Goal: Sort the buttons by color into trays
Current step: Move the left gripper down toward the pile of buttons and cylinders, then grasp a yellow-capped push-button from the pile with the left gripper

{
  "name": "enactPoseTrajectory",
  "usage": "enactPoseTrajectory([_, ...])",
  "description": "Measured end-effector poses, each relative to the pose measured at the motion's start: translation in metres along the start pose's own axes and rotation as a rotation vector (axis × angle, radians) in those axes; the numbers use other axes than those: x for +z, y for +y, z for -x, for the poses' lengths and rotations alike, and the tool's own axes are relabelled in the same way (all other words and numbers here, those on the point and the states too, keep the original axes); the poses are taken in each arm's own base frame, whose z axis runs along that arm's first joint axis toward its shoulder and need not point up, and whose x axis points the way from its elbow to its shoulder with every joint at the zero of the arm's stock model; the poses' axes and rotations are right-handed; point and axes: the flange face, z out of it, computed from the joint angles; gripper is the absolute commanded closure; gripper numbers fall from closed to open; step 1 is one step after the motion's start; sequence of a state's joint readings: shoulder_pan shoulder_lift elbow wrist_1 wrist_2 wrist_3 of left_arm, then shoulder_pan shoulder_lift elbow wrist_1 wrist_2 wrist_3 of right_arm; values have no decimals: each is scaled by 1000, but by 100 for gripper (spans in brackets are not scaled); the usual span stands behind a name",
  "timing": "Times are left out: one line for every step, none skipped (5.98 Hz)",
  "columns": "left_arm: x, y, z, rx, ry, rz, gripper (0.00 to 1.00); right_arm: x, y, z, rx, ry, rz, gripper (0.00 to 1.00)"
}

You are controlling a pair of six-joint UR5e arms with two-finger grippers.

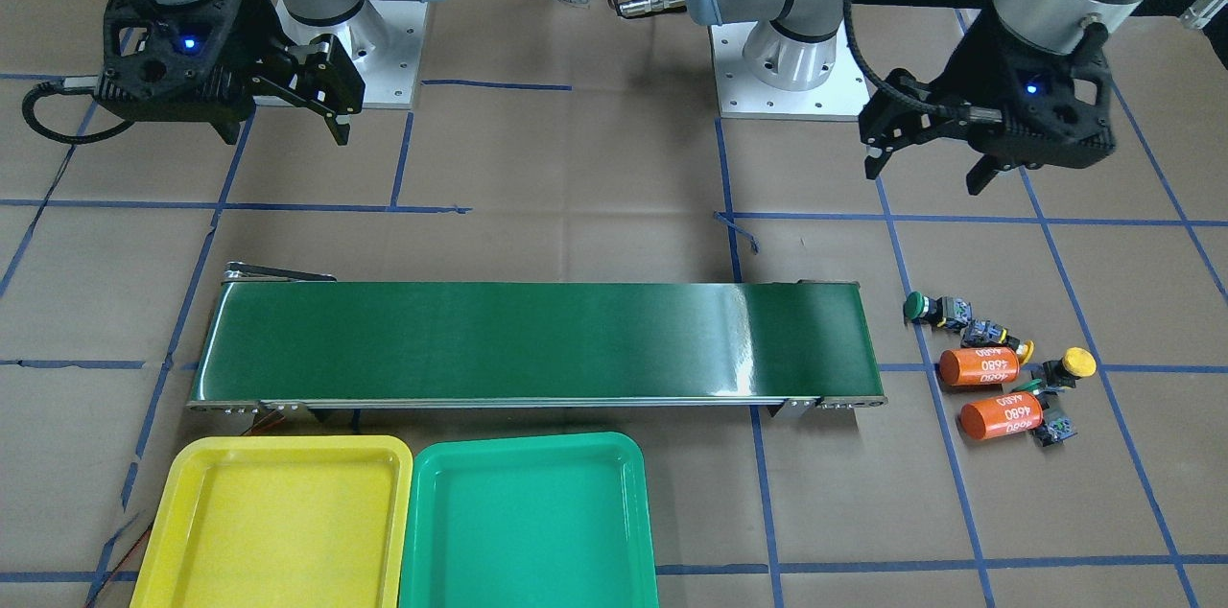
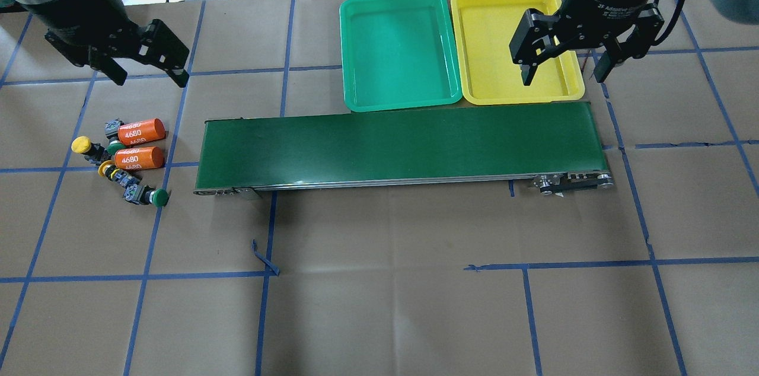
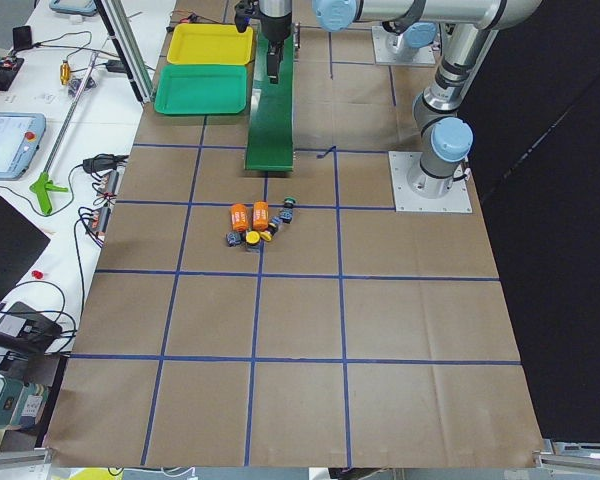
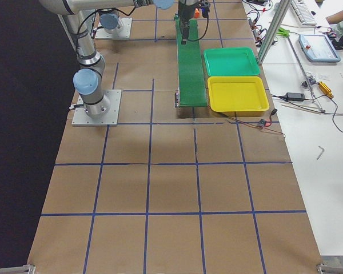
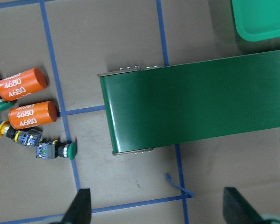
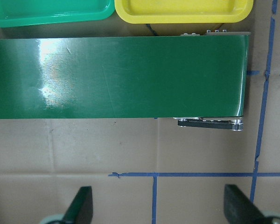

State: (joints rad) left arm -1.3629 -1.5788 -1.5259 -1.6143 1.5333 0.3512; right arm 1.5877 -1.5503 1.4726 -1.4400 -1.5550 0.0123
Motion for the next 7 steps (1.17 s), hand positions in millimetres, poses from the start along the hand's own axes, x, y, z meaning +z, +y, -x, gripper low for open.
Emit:
enactPoseTrajectory([8, 2, 39, 37, -1, 21, 2, 0, 0, 0, 0, -1, 1, 0])
enactPoseTrajectory([21, 2, 81, 72, 9, 42, 2, 0, 0, 0, 1, -1, 1, 0])
enactPoseTrajectory([41, -1, 131, 112, 28, 63, 2, 0, 0, 0, 1, 0, 1, 0])
enactPoseTrajectory([61, -4, 173, 157, 19, 69, 3, 0, 0, 0, 2, 0, 0, 0])
enactPoseTrajectory([75, -8, 197, 193, -12, 78, 3, 0, 0, 0, 2, 0, 1, 0])
enactPoseTrajectory([91, -13, 216, 231, -24, 93, 3, 0, 0, 0, 2, -1, 0, 0])
enactPoseTrajectory([116, -17, 241, 269, -25, 98, 3, 0, 0, 0, 2, -1, 1, 0])
